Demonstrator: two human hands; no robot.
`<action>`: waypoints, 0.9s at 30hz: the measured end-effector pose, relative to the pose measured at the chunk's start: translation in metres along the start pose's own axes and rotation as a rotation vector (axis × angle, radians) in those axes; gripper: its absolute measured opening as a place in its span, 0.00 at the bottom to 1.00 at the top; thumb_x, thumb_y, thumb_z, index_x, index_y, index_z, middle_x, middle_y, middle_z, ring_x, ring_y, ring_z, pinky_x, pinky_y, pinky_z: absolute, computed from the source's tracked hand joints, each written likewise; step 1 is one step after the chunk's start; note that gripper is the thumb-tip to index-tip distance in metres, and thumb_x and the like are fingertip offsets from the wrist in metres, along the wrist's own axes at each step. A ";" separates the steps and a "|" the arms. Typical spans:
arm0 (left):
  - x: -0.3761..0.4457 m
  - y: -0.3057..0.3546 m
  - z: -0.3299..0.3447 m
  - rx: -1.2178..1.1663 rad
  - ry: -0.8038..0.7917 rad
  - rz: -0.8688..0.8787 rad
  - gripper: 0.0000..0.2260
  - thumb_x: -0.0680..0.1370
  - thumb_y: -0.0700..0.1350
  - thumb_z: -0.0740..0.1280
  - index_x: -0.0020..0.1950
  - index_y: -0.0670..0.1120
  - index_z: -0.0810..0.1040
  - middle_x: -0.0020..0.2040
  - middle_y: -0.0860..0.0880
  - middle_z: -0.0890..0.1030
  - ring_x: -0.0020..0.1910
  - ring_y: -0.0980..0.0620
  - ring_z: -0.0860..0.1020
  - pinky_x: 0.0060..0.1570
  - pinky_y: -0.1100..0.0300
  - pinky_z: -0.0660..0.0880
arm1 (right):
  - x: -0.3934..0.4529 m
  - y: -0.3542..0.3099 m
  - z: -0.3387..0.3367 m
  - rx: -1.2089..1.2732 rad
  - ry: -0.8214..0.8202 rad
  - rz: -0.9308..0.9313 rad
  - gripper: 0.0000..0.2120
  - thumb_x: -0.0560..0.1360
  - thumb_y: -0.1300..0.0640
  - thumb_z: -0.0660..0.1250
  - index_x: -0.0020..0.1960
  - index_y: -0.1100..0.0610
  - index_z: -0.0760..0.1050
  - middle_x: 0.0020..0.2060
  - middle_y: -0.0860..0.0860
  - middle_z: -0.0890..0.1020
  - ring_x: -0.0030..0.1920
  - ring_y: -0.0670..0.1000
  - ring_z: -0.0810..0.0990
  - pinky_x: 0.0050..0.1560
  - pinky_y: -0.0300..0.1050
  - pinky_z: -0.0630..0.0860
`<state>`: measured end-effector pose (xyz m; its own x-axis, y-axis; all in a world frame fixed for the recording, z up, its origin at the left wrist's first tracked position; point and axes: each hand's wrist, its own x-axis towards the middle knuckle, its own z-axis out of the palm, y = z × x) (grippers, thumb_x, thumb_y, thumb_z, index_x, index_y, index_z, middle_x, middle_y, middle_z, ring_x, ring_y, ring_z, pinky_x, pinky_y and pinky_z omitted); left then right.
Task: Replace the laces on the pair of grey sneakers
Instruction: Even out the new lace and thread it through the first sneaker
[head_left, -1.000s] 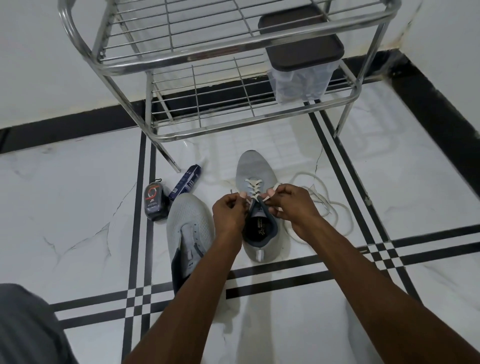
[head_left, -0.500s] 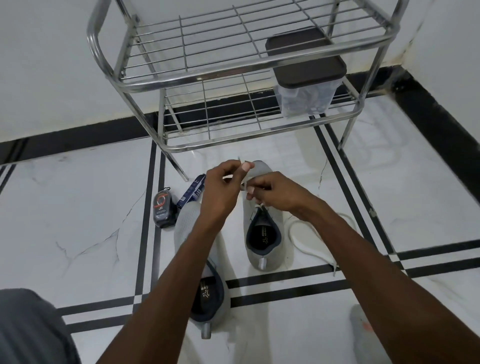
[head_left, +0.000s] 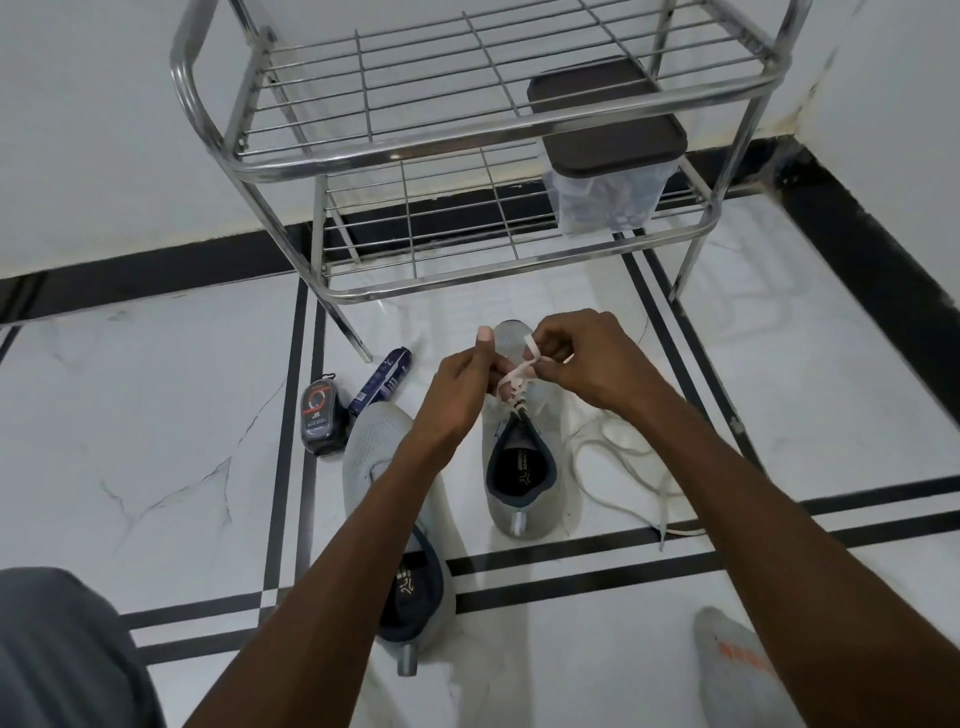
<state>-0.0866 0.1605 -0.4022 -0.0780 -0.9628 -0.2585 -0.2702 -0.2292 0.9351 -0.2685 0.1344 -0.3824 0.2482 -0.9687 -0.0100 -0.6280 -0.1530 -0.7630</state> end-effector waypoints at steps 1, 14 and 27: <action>-0.002 0.000 0.002 -0.005 0.002 -0.013 0.30 0.85 0.63 0.50 0.46 0.46 0.84 0.39 0.45 0.85 0.42 0.53 0.82 0.55 0.55 0.76 | -0.002 -0.001 0.005 0.031 0.049 -0.020 0.05 0.70 0.58 0.78 0.45 0.53 0.84 0.38 0.46 0.85 0.39 0.44 0.84 0.48 0.47 0.82; 0.002 -0.003 0.000 -0.671 0.206 -0.258 0.11 0.84 0.48 0.65 0.59 0.43 0.81 0.53 0.50 0.86 0.53 0.54 0.83 0.56 0.57 0.77 | -0.009 -0.008 0.025 0.731 0.081 0.352 0.12 0.73 0.56 0.77 0.50 0.63 0.81 0.46 0.53 0.88 0.47 0.51 0.88 0.41 0.39 0.79; -0.004 -0.055 -0.003 -0.625 0.527 -0.467 0.16 0.84 0.55 0.63 0.50 0.41 0.76 0.51 0.42 0.84 0.48 0.47 0.82 0.48 0.57 0.82 | -0.033 0.044 0.037 0.798 0.112 0.729 0.13 0.78 0.48 0.70 0.51 0.59 0.76 0.45 0.56 0.86 0.43 0.51 0.87 0.38 0.43 0.75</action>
<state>-0.0684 0.1766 -0.4515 0.3939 -0.6599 -0.6398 0.4112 -0.4960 0.7648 -0.2773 0.1673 -0.4395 -0.0847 -0.7937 -0.6024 0.0734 0.5980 -0.7982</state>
